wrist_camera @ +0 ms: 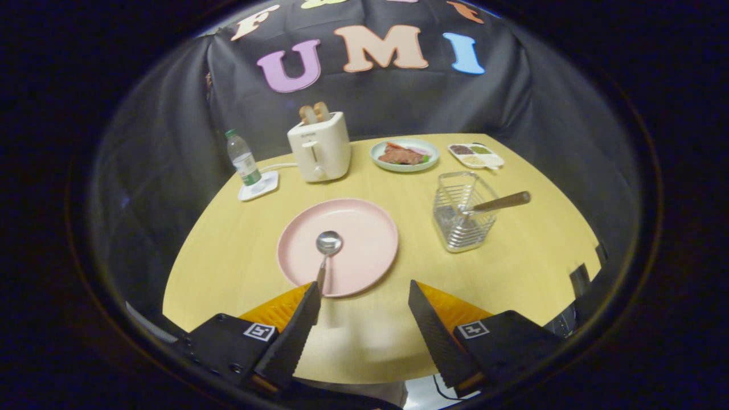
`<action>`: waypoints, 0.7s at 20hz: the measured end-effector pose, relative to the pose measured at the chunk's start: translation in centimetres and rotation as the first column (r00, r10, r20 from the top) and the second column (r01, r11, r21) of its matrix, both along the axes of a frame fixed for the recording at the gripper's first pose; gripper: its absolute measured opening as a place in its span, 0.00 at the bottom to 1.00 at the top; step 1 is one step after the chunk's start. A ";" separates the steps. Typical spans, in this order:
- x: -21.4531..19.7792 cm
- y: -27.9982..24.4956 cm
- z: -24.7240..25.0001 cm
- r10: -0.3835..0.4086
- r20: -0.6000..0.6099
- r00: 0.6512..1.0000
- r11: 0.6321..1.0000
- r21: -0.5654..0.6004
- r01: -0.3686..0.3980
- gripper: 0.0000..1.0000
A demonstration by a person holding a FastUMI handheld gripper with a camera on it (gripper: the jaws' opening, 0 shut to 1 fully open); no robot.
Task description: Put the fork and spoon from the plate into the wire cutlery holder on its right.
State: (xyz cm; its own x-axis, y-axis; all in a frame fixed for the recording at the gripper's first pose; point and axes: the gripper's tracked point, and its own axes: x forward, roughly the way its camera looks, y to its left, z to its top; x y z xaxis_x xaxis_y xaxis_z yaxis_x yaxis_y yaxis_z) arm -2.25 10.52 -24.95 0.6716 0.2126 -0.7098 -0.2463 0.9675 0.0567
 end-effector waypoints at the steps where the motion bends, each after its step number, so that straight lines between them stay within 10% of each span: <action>1: -0.2 0.7 -0.6 0.016 -0.008 1.000 1.000 0.001 -0.016 0.99; 12: -1.2 4.2 -5.4 0.108 -0.102 0.989 0.994 0.015 -0.107 0.94; 14: -1.1 4.6 -5.9 0.120 -0.113 0.986 0.993 0.014 -0.119 0.81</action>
